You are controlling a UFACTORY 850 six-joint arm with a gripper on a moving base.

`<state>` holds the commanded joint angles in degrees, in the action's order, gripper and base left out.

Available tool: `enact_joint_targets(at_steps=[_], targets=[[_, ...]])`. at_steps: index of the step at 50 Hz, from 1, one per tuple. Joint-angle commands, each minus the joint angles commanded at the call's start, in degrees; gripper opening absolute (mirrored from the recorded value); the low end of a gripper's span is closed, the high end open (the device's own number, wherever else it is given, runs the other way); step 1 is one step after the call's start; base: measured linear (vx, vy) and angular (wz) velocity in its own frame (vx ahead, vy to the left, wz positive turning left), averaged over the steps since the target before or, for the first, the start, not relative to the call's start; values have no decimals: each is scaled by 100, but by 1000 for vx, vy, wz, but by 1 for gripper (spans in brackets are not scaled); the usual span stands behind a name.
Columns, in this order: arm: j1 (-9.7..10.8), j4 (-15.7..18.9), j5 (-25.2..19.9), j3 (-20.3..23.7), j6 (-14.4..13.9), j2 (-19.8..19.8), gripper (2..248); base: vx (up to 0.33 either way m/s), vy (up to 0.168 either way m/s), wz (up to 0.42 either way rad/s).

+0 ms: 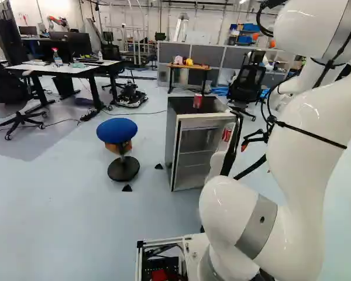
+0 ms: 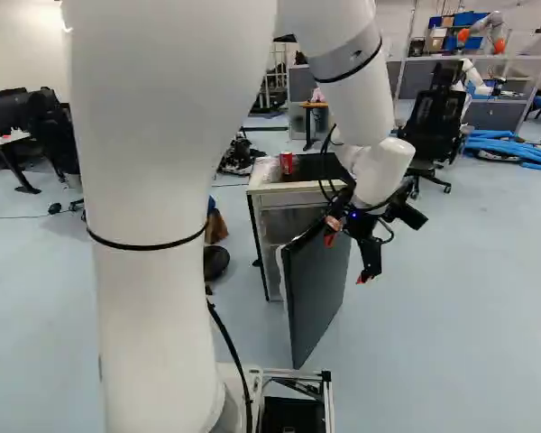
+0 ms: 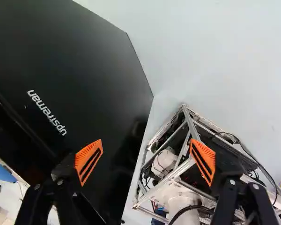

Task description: Grab a drink from the fridge

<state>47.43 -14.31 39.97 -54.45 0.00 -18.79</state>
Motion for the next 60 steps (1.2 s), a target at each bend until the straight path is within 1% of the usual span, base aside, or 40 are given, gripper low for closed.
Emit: enact_joint_targets(at_steps=[20, 36, 46, 60], targets=[[-333, 8, -450, 403, 0, 292, 247, 0, 0, 0], [-620, 123, -870, 714, 0, 527, 247, 0, 0, 0], [-806, 268, -1170, 903, 0, 676, 247, 0, 0, 0], [-1079, 621, -1602, 1167, 0, 890, 247, 0, 0, 0]])
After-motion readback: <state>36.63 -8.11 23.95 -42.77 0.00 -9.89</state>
